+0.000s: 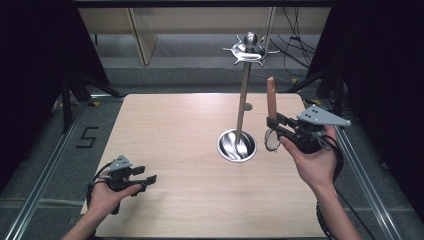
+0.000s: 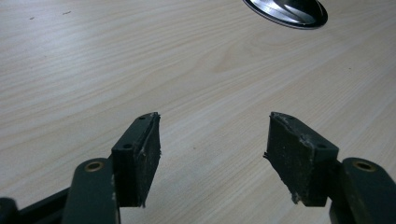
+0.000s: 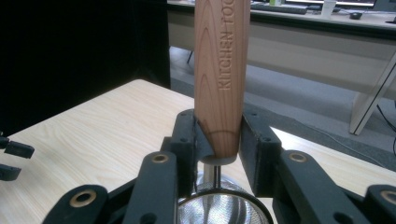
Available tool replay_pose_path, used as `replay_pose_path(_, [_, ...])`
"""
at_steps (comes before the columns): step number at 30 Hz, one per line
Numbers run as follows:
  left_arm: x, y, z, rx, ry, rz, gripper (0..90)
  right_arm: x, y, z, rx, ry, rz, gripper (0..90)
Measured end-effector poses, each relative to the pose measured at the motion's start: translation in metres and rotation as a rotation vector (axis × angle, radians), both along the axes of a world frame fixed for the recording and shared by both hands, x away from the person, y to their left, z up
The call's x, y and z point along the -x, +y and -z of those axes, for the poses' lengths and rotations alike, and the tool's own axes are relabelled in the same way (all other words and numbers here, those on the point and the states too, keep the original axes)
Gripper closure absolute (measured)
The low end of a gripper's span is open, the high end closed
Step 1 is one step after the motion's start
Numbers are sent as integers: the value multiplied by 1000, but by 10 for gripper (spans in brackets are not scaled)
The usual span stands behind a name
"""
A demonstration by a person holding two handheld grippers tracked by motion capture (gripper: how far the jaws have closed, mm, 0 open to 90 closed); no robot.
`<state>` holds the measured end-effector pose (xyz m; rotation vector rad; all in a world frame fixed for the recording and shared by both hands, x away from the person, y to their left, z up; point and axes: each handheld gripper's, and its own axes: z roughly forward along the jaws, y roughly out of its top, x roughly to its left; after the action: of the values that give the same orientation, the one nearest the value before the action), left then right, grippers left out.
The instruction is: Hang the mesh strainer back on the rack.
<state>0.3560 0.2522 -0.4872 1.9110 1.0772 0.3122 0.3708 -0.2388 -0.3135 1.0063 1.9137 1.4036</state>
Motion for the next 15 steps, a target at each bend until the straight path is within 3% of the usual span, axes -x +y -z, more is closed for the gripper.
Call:
replay_pose_path(2, [0,0,0,-2,4,3,342,-1,-1,-1,10,-22,-1,695])
replay_pose_path(6, [0,0,0,0,-1,-1,342,0,0,-4,-12,7,4,695])
replay_pose_path(8, [0,0,0,2,-2,-5,342,-1,1,-4,-8,-12,6,696])
replay_pose_path(11, [0,0,0,2,-1,-5,342,-1,3,-4,-20,11,10,695])
replay_pose_path(13, [0,0,0,-1,-1,1,342,-2,3,-5,-9,-8,7,695])
replay_pose_path(15, [0,0,0,-1,-1,1,342,-2,4,-6,-20,5,7,696])
